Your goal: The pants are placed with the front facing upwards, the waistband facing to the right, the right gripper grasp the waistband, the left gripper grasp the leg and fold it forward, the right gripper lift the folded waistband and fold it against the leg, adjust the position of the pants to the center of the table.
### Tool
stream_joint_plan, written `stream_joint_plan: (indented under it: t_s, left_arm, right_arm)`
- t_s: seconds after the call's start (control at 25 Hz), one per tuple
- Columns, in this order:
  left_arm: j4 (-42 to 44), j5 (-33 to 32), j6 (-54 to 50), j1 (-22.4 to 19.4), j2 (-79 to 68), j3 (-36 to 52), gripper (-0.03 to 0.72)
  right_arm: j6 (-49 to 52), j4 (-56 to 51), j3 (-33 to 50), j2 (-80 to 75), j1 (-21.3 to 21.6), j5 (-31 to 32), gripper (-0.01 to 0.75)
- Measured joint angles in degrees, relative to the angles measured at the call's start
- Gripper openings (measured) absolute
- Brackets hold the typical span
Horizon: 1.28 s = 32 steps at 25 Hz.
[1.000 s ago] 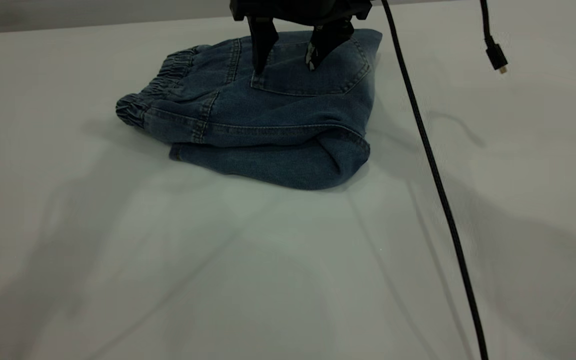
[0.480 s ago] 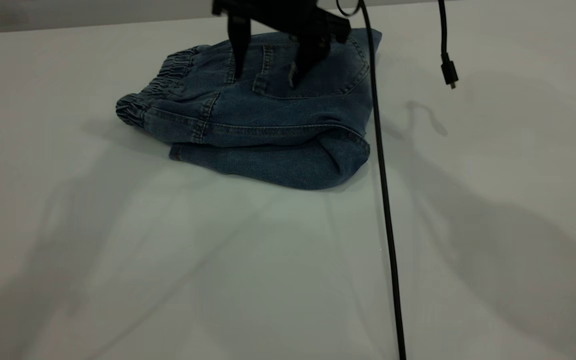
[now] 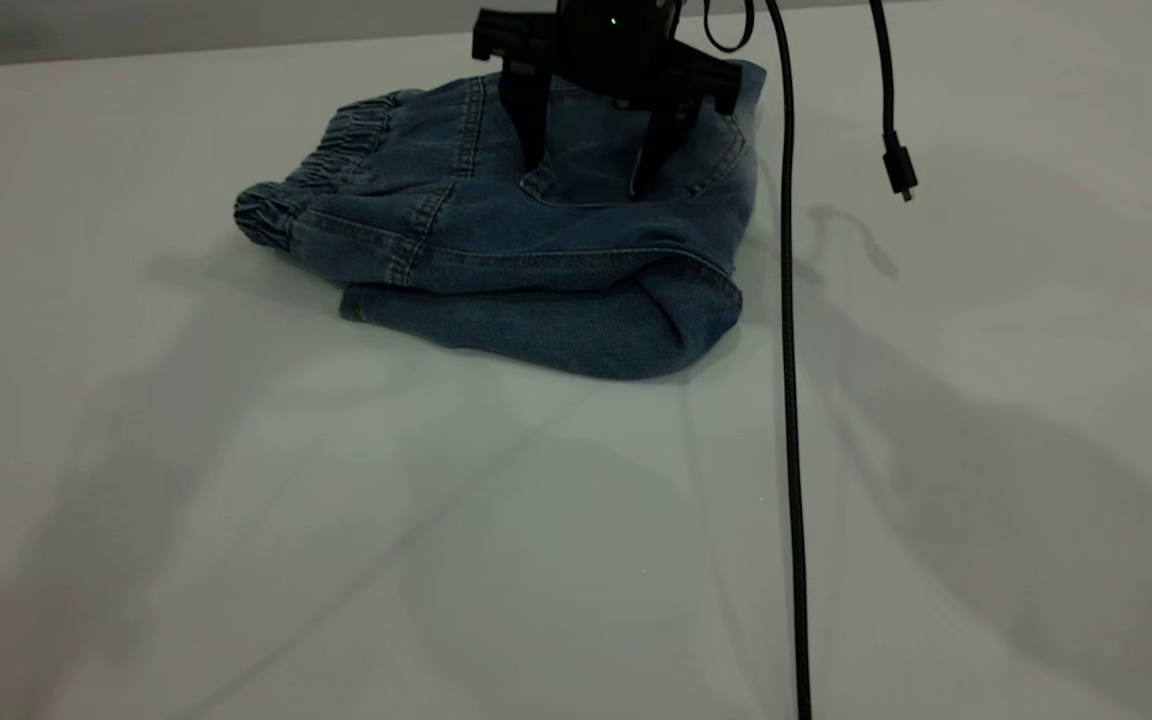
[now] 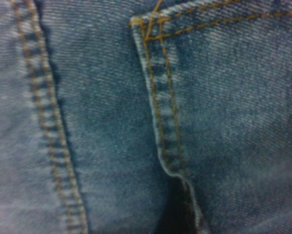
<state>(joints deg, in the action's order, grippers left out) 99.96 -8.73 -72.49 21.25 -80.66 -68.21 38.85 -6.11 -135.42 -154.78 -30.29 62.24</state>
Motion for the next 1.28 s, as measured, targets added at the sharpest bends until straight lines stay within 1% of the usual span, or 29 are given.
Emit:
stream_joint_plan:
  t_s: [0.24, 0.4, 0.48, 0.56, 0.72, 1.0, 1.08, 1.28]
  left_arm:
    - [0.0, 0.19, 0.0, 0.0, 0.73, 0.0, 0.337]
    - [0.0, 0.19, 0.05, 0.0, 0.87, 0.0, 0.337]
    - [0.0, 0.12, 0.05, 0.0, 0.87, 0.0, 0.337]
    - [0.0, 0.12, 0.05, 0.0, 0.87, 0.0, 0.337]
    - [0.0, 0.01, 0.05, 0.0, 0.87, 0.0, 0.337]
    - [0.0, 0.07, 0.24, 0.0, 0.87, 0.0, 0.337]
    - [0.0, 0.01, 0.24, 0.0, 0.87, 0.0, 0.337]
    - [0.0, -0.01, 1.91, 0.0, 0.87, 0.0, 0.337]
  right_arm:
    - [-4.17, -1.25, 0.07, -1.1, -1.15, 0.96, 0.482]
    - [-9.74, -1.92, 0.07, -1.1, -2.52, 3.98, 0.482]
    - [-12.78, -1.48, 0.07, -1.1, -3.21, 6.66, 0.481]
    - [-15.27, 0.13, 0.07, -1.1, -4.09, 7.76, 0.481]
    - [-20.16, 0.89, 0.12, -1.14, -4.78, 8.06, 0.481]
    - [-27.97, 0.25, 0.18, -0.86, -8.32, 8.25, 0.481]
    - [-29.21, -0.44, 0.24, -0.58, -9.29, 8.25, 0.481]
    - [-30.04, -0.42, 0.35, 1.03, -9.38, 8.05, 0.481]
